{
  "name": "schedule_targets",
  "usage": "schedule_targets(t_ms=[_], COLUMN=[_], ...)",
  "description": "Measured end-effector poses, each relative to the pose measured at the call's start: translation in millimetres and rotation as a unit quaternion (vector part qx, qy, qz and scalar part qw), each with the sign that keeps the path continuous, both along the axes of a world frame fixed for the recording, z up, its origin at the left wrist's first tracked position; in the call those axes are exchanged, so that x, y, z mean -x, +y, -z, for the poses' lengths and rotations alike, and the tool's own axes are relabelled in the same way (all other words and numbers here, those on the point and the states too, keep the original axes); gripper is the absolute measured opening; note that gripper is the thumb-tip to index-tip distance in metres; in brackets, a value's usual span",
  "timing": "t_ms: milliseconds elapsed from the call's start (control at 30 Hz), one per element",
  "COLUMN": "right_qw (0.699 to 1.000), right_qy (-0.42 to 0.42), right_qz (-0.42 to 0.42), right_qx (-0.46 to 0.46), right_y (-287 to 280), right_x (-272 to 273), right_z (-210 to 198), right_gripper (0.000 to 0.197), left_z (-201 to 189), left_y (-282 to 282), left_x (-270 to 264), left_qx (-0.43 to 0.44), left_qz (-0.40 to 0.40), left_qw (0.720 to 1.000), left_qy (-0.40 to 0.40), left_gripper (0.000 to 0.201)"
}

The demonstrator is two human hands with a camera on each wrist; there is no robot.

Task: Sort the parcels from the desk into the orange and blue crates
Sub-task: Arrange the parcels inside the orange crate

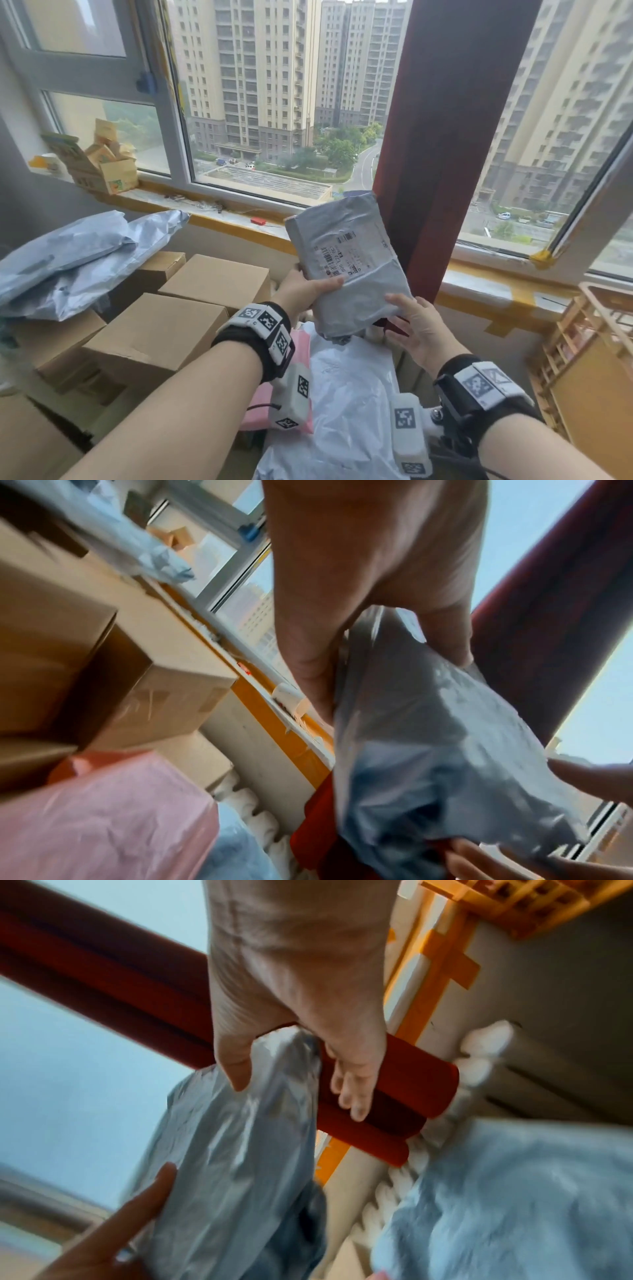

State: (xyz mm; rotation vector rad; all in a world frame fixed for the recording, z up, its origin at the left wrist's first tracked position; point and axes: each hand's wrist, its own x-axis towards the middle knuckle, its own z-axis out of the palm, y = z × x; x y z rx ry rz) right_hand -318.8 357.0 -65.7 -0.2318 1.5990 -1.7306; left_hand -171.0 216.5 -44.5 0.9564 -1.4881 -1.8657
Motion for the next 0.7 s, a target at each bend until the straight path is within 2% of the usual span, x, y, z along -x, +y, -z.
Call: schedule_targets(t_ms=[67,167,233,333,367,433,533,600,700], right_qw=[0.994,0.967,0.945,0.911,0.903,0.906,0.915,0.927,0.946], right_qy=[0.097,0.241,0.316,0.384,0.389,0.356,0.315,0.286,0.244], right_qz=[0.029,0.033,-0.004,-0.110,-0.147,-0.204,-0.229,-0.222,-0.199], right_qx=[-0.052,-0.071,-0.080,-0.105,-0.109,-0.103,-0.104,-0.093,-0.072], right_y=[6.9,18.2,26.3,36.7,38.9,43.3,49.7,53.4,60.5], right_x=[16.0,37.3,47.3,54.6,56.3,57.2,61.9,65.0,66.9], right_z=[-1.9,-12.5,-22.6,-39.3,-41.7,-41.9,-28.7,-17.5,-3.6], right_gripper=[0.101,0.112,0.122,0.116,0.116,0.113,0.094,0.089,0.070], left_z=[-6.2,-21.1,-34.4,-50.1,-53.7,-57.8,-55.7,-50.2,-39.2], left_y=[-2.0,-6.6,-5.8,5.3,10.8,21.8,36.5,41.7,47.5], left_x=[2.8,7.8,11.9,21.9,25.2,32.0,39.5,42.5,42.1], left_qx=[0.056,0.111,0.151,0.228,0.244,0.265,0.293,0.303,0.304], left_qz=[-0.006,0.043,0.099,0.177,0.194,0.219,0.234,0.220,0.136], left_qw=[0.997,0.982,0.962,0.915,0.901,0.882,0.865,0.866,0.892], left_qy=[-0.053,-0.144,-0.206,-0.282,-0.301,-0.322,-0.333,-0.331,-0.304], left_gripper=[0.070,0.075,0.077,0.068,0.065,0.061,0.059,0.062,0.078])
